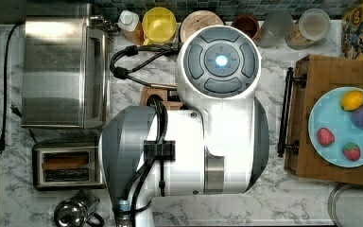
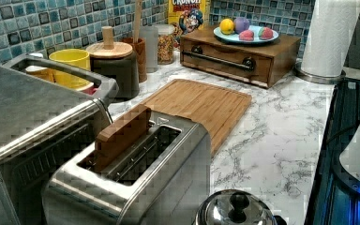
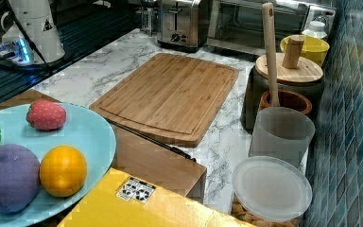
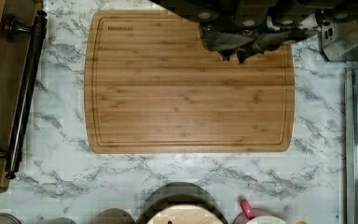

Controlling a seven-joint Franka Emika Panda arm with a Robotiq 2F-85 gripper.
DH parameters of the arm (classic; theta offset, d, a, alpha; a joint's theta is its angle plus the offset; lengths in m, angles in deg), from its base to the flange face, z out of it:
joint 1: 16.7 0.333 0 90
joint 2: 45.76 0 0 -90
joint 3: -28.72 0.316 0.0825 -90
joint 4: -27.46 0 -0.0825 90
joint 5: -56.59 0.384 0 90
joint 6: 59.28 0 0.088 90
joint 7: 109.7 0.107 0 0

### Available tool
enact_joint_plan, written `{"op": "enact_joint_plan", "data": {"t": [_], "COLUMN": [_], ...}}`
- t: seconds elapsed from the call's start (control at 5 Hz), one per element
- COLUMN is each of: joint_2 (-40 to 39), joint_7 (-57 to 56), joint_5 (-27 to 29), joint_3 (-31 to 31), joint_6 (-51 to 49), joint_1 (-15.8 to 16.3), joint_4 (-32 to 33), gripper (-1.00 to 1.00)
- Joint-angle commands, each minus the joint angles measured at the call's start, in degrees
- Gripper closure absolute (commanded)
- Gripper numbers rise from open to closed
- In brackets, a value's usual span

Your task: Turn on the toaster.

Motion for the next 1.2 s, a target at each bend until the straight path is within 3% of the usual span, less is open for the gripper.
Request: {"op": "enact_joint_plan", "data": {"t": [0.2,0.4,0.8,1.2], "joint_2": [7.22,9.18,11.37,14.29], "joint_7": [-3.35,-3.39,0.58,3.41], "joint_5": [2.24,4.33,2.44,3.83], "joint_3": [2.89,5.87,6.12,10.14], "joint_6": [2.95,3.16,4.84,7.84], "joint_1": [2.74,1.83,6.66,6.93], "joint_4": [12.44,16.78,24.68,34.74], "gripper": [1.00,1.00,1.00,1.00]}}
